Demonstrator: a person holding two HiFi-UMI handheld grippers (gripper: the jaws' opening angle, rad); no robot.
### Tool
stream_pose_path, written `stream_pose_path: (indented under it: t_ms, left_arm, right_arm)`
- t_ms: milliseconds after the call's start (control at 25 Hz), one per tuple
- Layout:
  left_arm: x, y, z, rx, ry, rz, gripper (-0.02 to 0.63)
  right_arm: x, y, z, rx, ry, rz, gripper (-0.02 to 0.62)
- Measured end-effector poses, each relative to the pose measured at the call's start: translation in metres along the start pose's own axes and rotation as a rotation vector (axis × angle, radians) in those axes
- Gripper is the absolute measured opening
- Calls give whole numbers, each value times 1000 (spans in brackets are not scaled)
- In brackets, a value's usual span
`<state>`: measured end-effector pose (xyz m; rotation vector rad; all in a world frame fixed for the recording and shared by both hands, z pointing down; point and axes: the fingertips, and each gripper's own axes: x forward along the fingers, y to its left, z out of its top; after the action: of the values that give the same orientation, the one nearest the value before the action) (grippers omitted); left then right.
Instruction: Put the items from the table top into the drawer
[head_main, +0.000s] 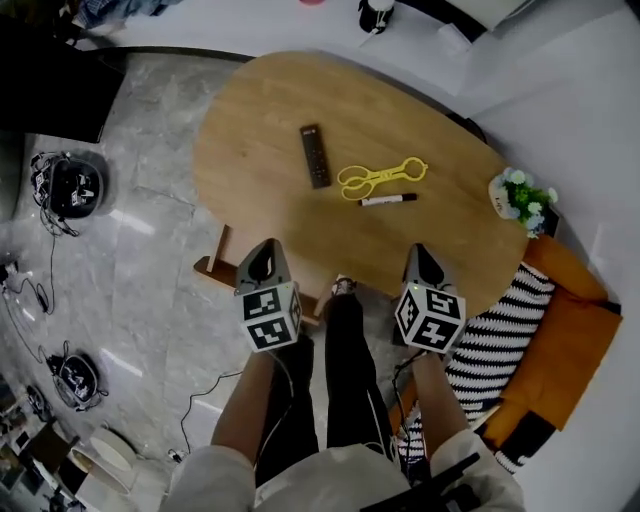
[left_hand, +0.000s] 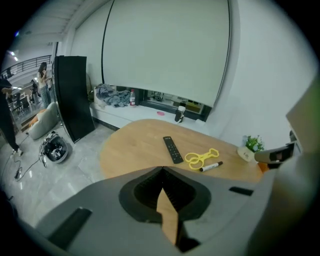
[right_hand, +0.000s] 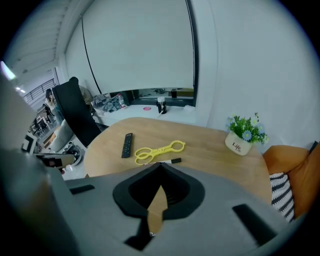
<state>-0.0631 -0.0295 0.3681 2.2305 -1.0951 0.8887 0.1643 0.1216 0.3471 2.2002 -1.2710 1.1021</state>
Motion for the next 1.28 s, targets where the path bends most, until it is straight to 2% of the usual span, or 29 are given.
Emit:
stream_pose_path:
  t_ms: [240, 520, 840, 880, 920, 960, 1120, 1280]
  left_arm:
    - [22, -5, -13, -35, 12, -24, 6]
    - [41, -17, -2, 5, 19, -52, 8]
    - [90, -33, 15, 20, 49, -70, 11]
    - [97, -35, 16, 15, 57, -74, 31]
    - [104, -38, 17, 9, 68, -81, 103]
    - [111, -40, 17, 1, 81, -86, 132]
    - [138, -47, 18, 0, 115, -86, 135]
    - [165, -57, 17, -4, 147, -101, 190]
  right_arm:
    - [21, -6, -19, 13, 34, 2, -8]
    - [33, -11, -10, 31, 47, 0, -8]
    - [56, -32, -2, 45, 63, -18, -8]
    - [59, -35, -1, 46, 67, -20, -8]
    - [62, -38, -1, 47, 71, -22, -7]
    - [65, -41, 0, 47, 75, -24, -8]
    - [78, -50, 2, 48, 89, -25, -6]
    - [93, -59, 2, 52, 104, -21, -7]
